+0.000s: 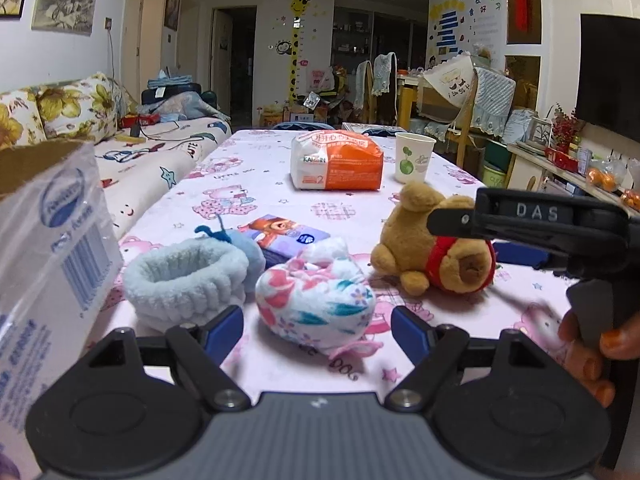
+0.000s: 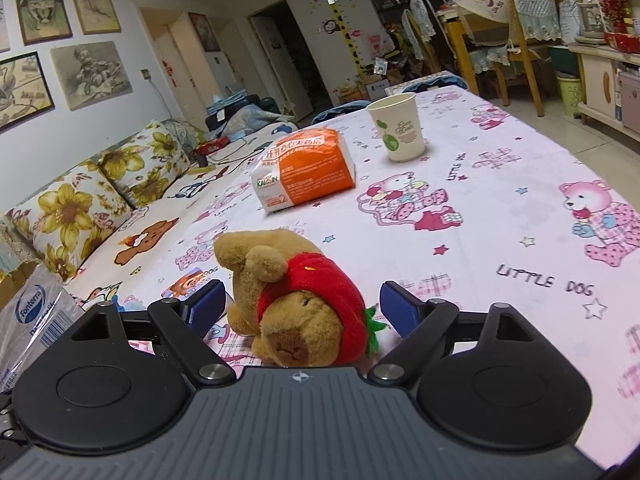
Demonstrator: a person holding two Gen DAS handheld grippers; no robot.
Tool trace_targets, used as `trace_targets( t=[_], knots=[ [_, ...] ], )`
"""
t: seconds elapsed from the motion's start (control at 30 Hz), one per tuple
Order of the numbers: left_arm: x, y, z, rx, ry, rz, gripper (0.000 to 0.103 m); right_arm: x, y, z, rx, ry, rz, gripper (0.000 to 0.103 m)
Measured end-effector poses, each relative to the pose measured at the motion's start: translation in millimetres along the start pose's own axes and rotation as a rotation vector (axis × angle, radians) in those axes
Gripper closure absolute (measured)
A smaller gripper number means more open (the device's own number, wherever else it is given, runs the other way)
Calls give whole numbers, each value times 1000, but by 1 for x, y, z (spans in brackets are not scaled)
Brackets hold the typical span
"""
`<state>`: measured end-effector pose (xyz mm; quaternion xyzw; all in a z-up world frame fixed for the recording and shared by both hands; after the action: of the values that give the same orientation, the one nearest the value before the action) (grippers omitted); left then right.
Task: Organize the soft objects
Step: 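Grasp the brown teddy bear with the right tool while the left grasps the floral bundle, then carry the teddy bear and floral bundle over the cardboard box with both tools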
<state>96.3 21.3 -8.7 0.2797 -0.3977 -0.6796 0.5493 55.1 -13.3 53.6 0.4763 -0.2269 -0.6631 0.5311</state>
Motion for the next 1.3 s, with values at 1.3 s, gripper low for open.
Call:
trace_targets(
  t=[1.3],
  knots=[
    [-6,-2,0,-71,-55,76,32,-4,-15,20,-67,-54,25,18]
  ],
)
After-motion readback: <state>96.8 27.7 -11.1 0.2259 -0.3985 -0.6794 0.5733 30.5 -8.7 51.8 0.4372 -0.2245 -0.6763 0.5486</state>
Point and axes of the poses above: each gripper's, at about its wrist camera, not at the fingertips, and z roughly against the way its jaws point, x to its right, y to its top, the point moved 5 cm from there along -z, roughly the way its jaws point, and after that the axes turned 3 degrees about -x, right-handed, at the moved point
